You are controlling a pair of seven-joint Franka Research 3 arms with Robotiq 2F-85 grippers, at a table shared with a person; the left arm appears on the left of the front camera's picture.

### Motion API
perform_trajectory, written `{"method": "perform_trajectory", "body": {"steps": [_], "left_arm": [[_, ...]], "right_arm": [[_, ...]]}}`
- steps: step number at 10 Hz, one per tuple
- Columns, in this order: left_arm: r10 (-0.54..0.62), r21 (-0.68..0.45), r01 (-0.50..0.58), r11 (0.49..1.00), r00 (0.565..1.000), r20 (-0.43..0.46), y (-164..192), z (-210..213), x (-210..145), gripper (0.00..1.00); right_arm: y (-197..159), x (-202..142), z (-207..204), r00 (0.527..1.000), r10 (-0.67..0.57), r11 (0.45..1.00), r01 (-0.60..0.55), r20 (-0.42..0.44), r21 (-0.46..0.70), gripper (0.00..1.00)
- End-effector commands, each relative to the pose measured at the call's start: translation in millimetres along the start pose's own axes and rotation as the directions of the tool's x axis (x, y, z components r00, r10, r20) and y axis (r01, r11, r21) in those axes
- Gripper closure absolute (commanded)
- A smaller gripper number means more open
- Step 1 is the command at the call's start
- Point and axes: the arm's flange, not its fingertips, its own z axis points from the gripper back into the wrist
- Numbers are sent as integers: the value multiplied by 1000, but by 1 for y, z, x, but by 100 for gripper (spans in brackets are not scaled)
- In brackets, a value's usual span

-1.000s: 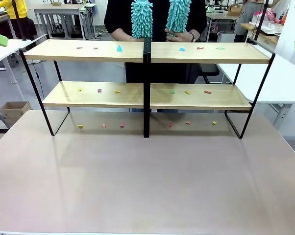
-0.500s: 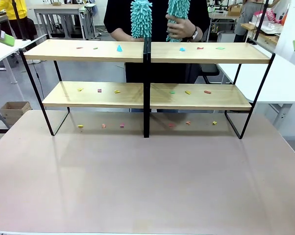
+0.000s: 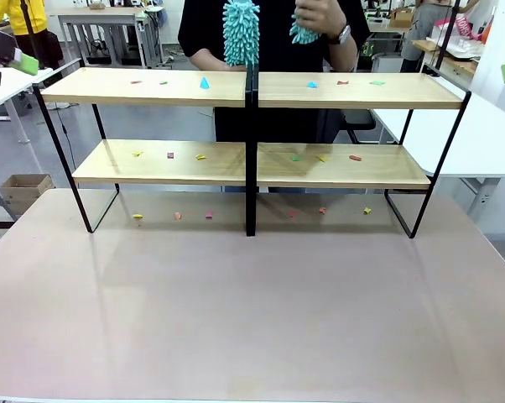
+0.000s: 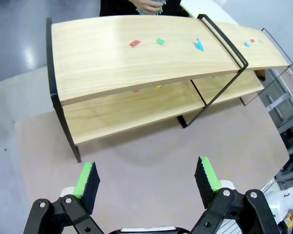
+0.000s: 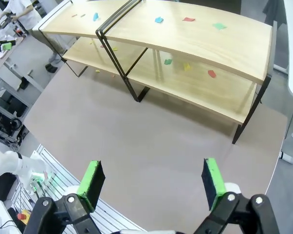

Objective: Clean the shelves.
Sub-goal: Pick up the Duster when the human hands it over.

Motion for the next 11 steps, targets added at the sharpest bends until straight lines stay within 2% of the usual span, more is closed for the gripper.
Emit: {"method": "perform_trajectory", "body": {"steps": [1, 6, 9, 11], "left_arm": [[-11, 33, 11, 999, 1000, 5, -9, 4, 8, 0], [-24, 18, 24, 1000, 1000, -4, -8, 1, 11, 0], [-44, 18, 45, 999, 997, -59, -7, 0, 9, 0], [-54, 8, 54, 998, 997, -56, -8, 1, 10, 0]], "right_arm": [[-7, 5, 6, 999, 33, 999, -34, 17, 25, 0], [-11, 4, 9, 999, 36, 999, -37, 24, 30, 0], [-11, 3, 9, 999, 33, 999, -34, 28, 31, 0], [-11, 3, 8, 999, 31, 999, -32, 26, 35, 0]]}}
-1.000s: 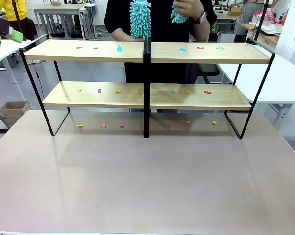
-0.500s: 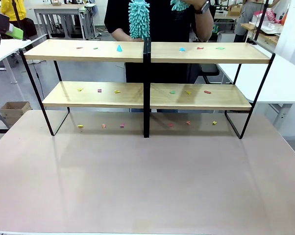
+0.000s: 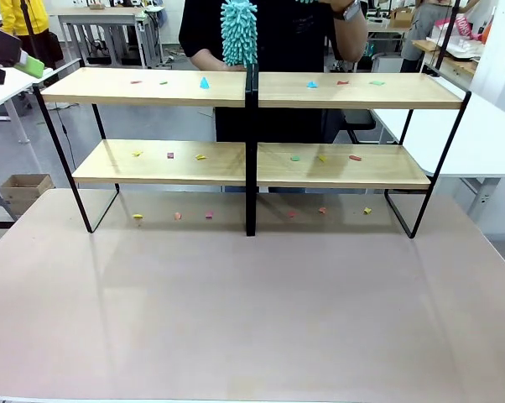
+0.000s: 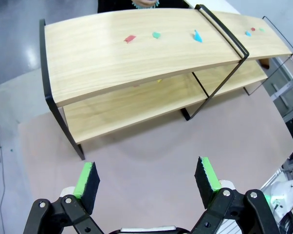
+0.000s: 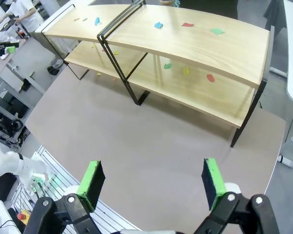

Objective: Clean the shelves.
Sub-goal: Pick up the Duster when the human hands it over.

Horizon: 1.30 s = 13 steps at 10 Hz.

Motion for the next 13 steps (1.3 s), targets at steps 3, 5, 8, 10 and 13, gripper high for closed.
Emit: {"method": "perform_trajectory", "body": {"steps": [3, 5, 8, 10, 13], "left_arm": [[-9, -3, 9, 1000, 1000, -16, 0, 7, 7, 0], [-12, 0, 12, 1000, 1000, -8, -1, 8, 8, 0], [-9, -1, 9, 1000, 1000, 0, -1, 5, 4, 0], [-9, -1, 9, 1000, 1000, 0, -1, 5, 4, 0], [-9, -1, 9, 1000, 1000, 0, -1, 5, 4, 0]], "right_arm": [[-4, -2, 8, 999, 31, 997, -34, 37, 76, 0], [-1, -2, 11, 998, 43, 996, -47, 49, 77, 0], [3, -1, 9, 999, 12, 999, -13, 30, 35, 0], [3, -1, 9, 999, 12, 999, -13, 30, 35, 0], [3, -1, 9, 999, 12, 999, -13, 30, 35, 0]]}}
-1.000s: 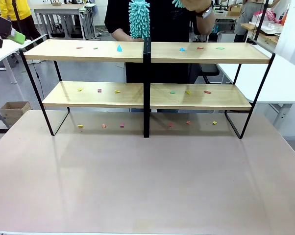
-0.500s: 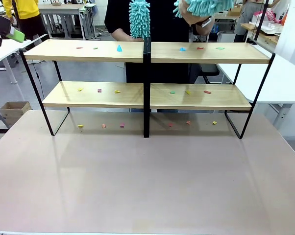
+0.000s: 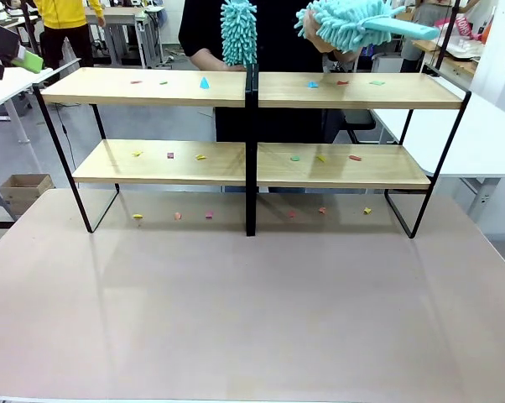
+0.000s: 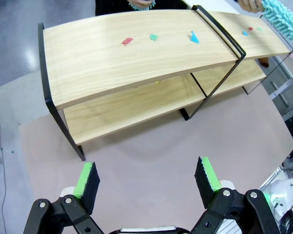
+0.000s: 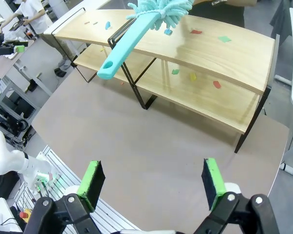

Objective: Clean the shelves.
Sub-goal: Pick up the Duster when the human hands it over.

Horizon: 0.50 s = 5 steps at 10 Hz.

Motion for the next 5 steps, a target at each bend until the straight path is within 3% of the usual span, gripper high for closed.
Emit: {"method": "perform_trajectory", "body": {"steps": [1, 5], "left_arm": [[2, 2, -2, 1000, 1000, 0, 1, 0, 0, 0], [0, 0, 0, 1000, 1000, 0, 0, 0, 0, 0]], "right_arm": [[-1, 0, -1, 1000, -3, 1000, 3, -1, 0, 0], [-1, 0, -1, 1000, -3, 1000, 3, -1, 0, 0]]}}
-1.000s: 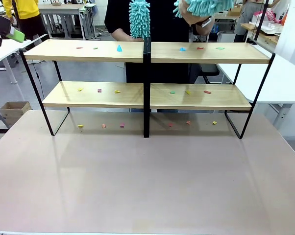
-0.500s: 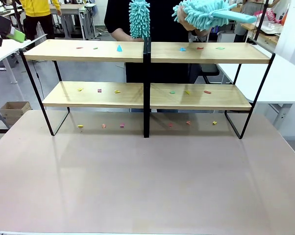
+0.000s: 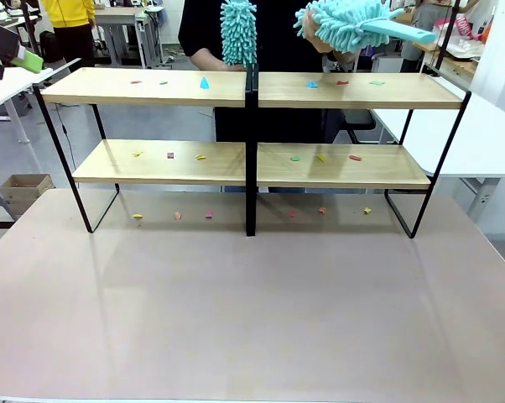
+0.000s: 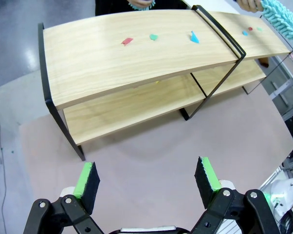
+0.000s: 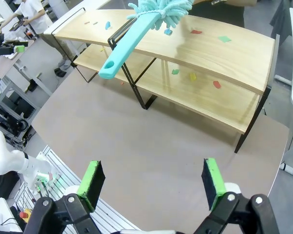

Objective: Clean the shelves.
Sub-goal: Pick up the Duster when the human hands it over.

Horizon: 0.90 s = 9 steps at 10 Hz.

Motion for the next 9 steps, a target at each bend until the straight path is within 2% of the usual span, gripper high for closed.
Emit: {"method": "perform_trajectory", "body": {"steps": [1, 2, 6, 9], "left_arm": [[-114, -9, 115, 993, 992, 50, -6, 15, 6, 0], [-163, -53, 168, 984, 982, 97, -2, 18, 4, 0], [-264, -146, 260, 955, 964, -14, 7, 51, -35, 0], [-262, -144, 254, 956, 964, -39, 14, 46, -46, 0]], "right_arm": [[-1, 0, -1, 1000, -3, 1000, 3, -1, 0, 0], [-1, 0, -1, 1000, -3, 1000, 3, -1, 0, 0], [-1, 0, -1, 1000, -3, 1000, 3, -1, 0, 0], [-1, 0, -1, 1000, -3, 1000, 3, -1, 0, 0]]}}
